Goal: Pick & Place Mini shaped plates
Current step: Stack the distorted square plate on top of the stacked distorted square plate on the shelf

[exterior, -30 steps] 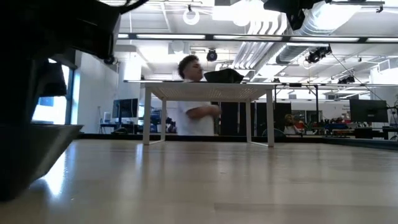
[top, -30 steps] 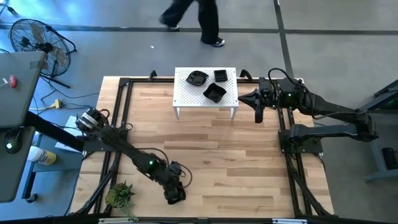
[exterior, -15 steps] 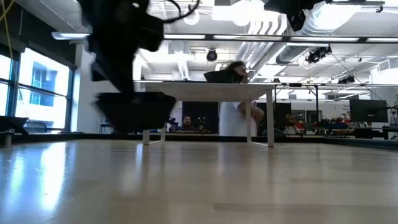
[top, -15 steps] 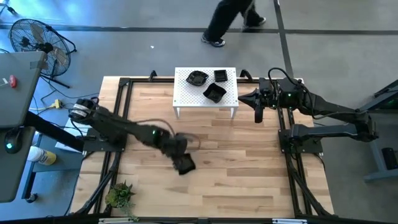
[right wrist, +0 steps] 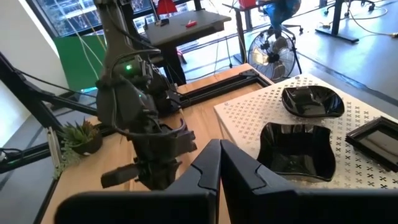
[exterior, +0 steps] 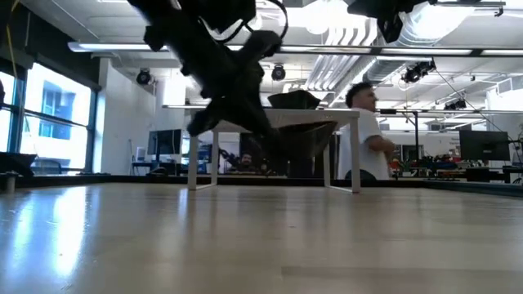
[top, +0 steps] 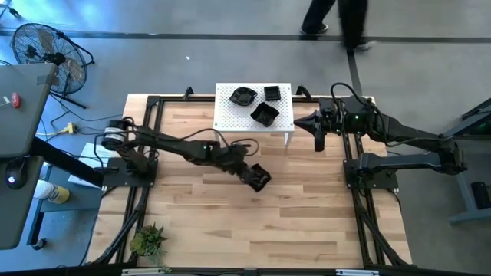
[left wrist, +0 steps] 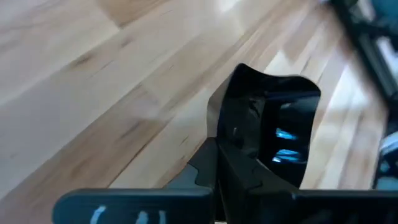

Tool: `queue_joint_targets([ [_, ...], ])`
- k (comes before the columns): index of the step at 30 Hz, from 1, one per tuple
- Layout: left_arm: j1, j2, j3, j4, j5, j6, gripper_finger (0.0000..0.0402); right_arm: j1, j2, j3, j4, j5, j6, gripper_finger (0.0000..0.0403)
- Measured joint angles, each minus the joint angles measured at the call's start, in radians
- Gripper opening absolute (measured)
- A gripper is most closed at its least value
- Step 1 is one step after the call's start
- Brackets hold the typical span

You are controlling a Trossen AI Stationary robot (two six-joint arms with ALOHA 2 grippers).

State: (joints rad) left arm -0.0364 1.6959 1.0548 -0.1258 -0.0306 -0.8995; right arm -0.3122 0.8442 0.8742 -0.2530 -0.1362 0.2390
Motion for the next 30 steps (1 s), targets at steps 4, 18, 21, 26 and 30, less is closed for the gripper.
queue_joint_targets([
  [4, -0.001, 0.056, -0.001, 0.049, -0.038, -0.057, 0.0000, 0.000, 0.000, 0.000, -0.013, 0.000, 0.000, 0.0003],
  [18, -0.001, 0.134, 0.001, 0.130, -0.050, -0.106, 0.0028, 0.000, 0.000, 0.000, -0.020, 0.003, 0.000, 0.0005],
  [21, 0.013, 0.130, 0.001, 0.126, -0.008, -0.104, 0.0049, 0.000, 0.000, 0.000, -0.021, 0.012, 0.000, 0.0006],
  [26, 0.069, 0.109, 0.000, 0.114, 0.166, -0.027, 0.0078, 0.000, 0.000, 0.000, -0.030, 0.018, 0.008, 0.0002],
  [30, 0.086, 0.060, 0.002, 0.120, 0.252, 0.108, 0.0069, 0.001, 0.000, 0.000, -0.037, 0.024, 0.051, 0.0004],
])
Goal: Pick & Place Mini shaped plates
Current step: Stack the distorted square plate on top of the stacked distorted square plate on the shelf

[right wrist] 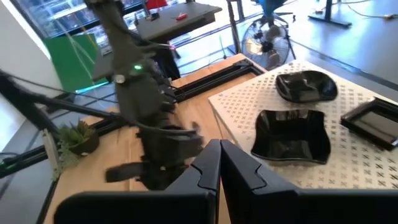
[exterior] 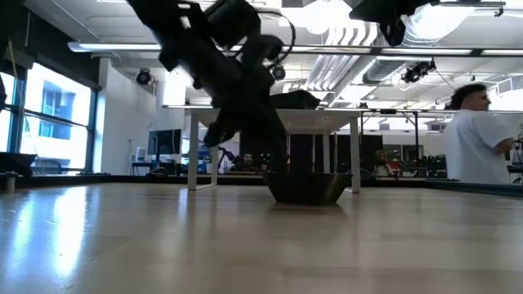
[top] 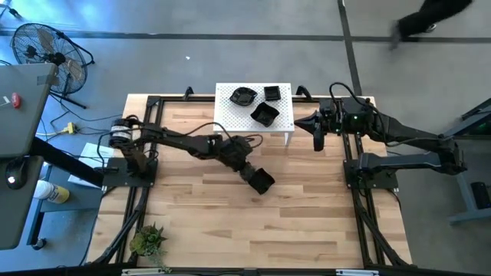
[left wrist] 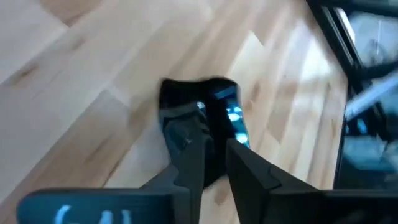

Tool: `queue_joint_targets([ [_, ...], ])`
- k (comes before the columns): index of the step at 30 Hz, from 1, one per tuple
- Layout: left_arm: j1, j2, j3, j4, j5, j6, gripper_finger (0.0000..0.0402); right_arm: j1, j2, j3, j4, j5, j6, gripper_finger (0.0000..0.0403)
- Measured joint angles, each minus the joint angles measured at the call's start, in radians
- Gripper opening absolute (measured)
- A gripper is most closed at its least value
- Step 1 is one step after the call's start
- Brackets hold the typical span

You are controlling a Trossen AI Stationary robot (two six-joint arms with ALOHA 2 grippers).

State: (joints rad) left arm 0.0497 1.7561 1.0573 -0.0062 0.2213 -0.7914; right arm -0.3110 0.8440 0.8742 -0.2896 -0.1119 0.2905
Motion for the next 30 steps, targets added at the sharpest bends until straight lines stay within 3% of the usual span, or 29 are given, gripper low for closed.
queue_joint_targets([
  [6, -0.049, -0.126, -0.002, -0.021, -0.110, 0.138, 0.0008, 0.057, 0.000, 0.000, -0.007, 0.120, 0.041, 0.0002],
  [10, -0.101, -0.216, -0.011, -0.103, -0.277, 0.190, 0.0009, 0.120, 0.000, 0.000, -0.001, 0.219, 0.077, 0.0001],
  [14, -0.135, -0.333, -0.096, -0.133, -0.391, 0.195, 0.0003, 0.205, 0.001, 0.000, 0.010, 0.324, 0.113, 0.0002],
  [22, -0.136, -0.566, -0.360, 0.076, -0.412, 0.192, 0.0001, 0.362, 0.081, 0.000, -0.012, 0.552, 0.271, 0.0001],
  [30, -0.134, -0.626, -0.427, 0.019, -0.391, 0.247, 0.0001, 0.417, 0.199, 0.000, -0.023, 0.574, 0.445, 0.0005],
])
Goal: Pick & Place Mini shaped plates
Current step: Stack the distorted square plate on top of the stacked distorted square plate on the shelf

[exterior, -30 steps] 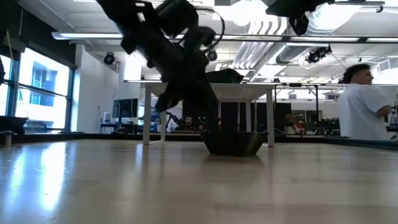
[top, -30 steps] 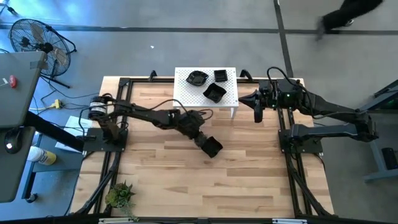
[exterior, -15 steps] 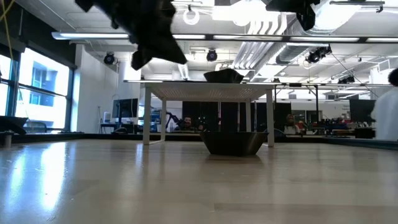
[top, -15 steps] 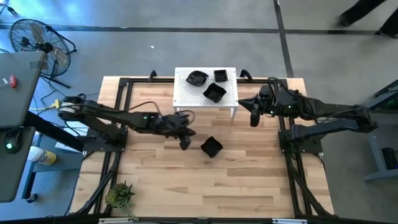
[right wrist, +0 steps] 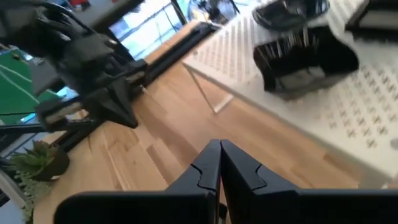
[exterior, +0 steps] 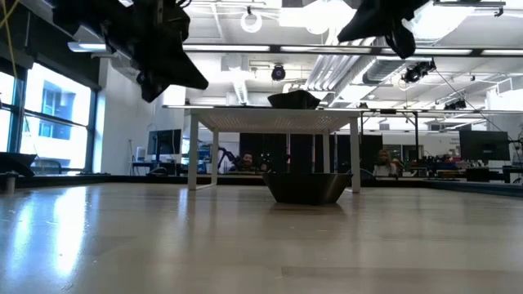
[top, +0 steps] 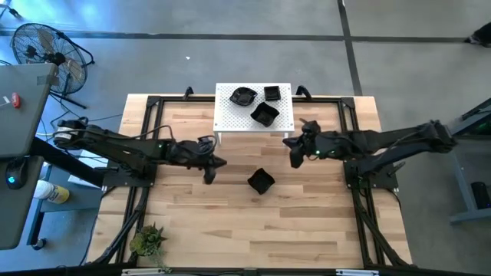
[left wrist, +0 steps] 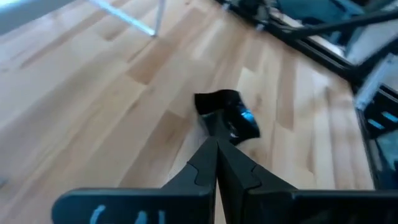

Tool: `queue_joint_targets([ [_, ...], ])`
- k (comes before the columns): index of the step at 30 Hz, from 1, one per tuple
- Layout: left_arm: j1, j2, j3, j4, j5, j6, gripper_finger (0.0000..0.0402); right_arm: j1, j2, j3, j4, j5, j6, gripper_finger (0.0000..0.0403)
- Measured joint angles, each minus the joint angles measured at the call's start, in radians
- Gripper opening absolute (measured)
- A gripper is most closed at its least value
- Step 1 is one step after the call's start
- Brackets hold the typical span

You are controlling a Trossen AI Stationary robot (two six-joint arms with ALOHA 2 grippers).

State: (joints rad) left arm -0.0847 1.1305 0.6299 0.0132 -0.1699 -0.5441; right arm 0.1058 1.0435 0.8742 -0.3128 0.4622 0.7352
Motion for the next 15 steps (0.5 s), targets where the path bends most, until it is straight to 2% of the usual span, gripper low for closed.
queue_joint_targets([
  [3, -0.001, -0.001, 0.001, 0.012, 0.010, 0.055, 0.0001, -0.001, 0.017, 0.000, -0.034, 0.002, 0.091, 0.0006],
  [6, -0.001, -0.001, -0.027, 0.110, 0.002, 0.092, 0.0000, -0.001, 0.017, 0.000, -0.105, 0.002, 0.191, 0.0007],
  [11, -0.001, -0.053, -0.136, 0.330, 0.025, 0.120, 0.0000, 0.027, 0.024, 0.000, -0.246, -0.005, 0.342, 0.0009],
  [15, -0.001, -0.090, -0.231, 0.433, 0.030, 0.117, 0.0000, 0.065, 0.077, 0.000, -0.343, -0.029, 0.463, 0.0029],
])
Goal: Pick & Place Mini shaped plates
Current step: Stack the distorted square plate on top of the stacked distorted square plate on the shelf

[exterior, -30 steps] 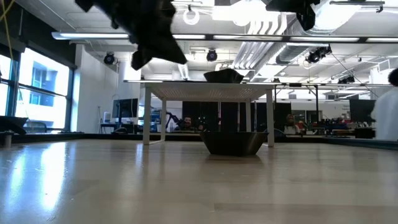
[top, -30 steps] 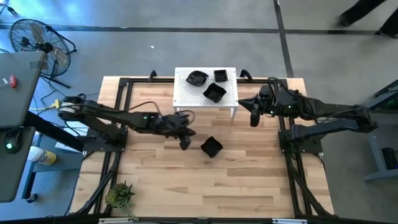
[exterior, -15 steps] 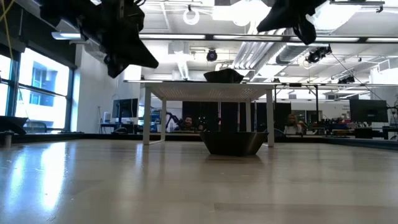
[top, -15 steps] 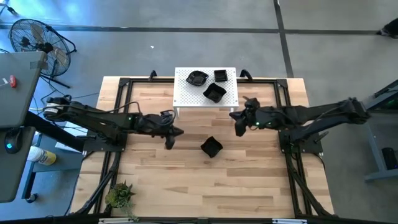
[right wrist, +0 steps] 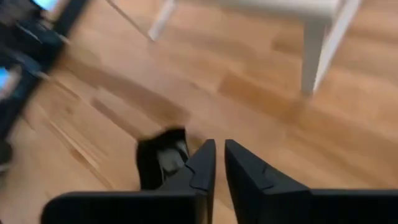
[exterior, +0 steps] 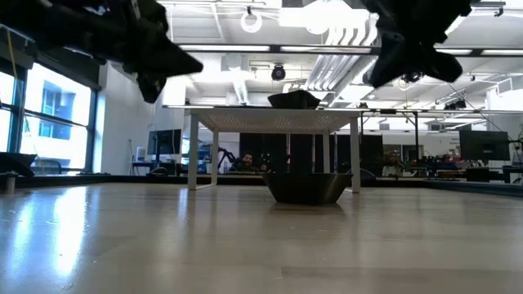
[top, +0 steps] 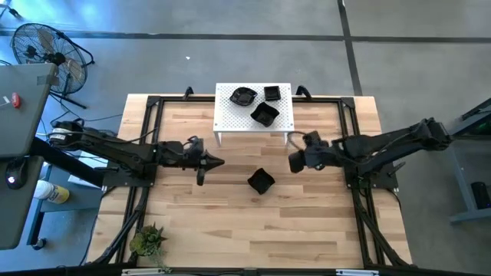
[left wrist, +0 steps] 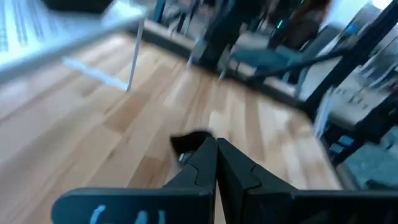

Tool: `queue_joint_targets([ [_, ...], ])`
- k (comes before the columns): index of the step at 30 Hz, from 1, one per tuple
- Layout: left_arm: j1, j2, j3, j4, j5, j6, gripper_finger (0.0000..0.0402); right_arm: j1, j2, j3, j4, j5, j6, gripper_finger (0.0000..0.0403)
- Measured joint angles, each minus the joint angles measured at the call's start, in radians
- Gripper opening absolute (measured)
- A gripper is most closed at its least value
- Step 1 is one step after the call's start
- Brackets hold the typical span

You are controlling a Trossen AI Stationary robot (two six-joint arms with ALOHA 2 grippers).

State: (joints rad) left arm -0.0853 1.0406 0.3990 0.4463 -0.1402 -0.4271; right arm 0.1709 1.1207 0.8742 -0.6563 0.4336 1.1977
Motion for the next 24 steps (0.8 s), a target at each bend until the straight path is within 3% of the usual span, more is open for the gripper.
queue_joint_targets([
  [5, 0.000, -0.072, -0.068, 0.019, -0.060, 0.003, 0.0000, 0.007, 0.121, 0.000, -0.010, -0.091, 0.069, 0.0075],
  [10, 0.000, -0.119, -0.102, 0.014, -0.141, 0.003, 0.0000, -0.014, 0.260, 0.000, 0.122, -0.193, 0.083, 0.0100],
  [17, 0.000, -0.129, -0.102, -0.028, -0.143, 0.012, 0.0000, -0.016, 0.486, 0.000, 0.324, -0.300, 0.111, 0.0101],
  [24, 0.000, -0.129, -0.102, -0.033, -0.142, 0.012, 0.0000, -0.016, 0.583, 0.000, 0.387, -0.282, 0.112, 0.0076],
])
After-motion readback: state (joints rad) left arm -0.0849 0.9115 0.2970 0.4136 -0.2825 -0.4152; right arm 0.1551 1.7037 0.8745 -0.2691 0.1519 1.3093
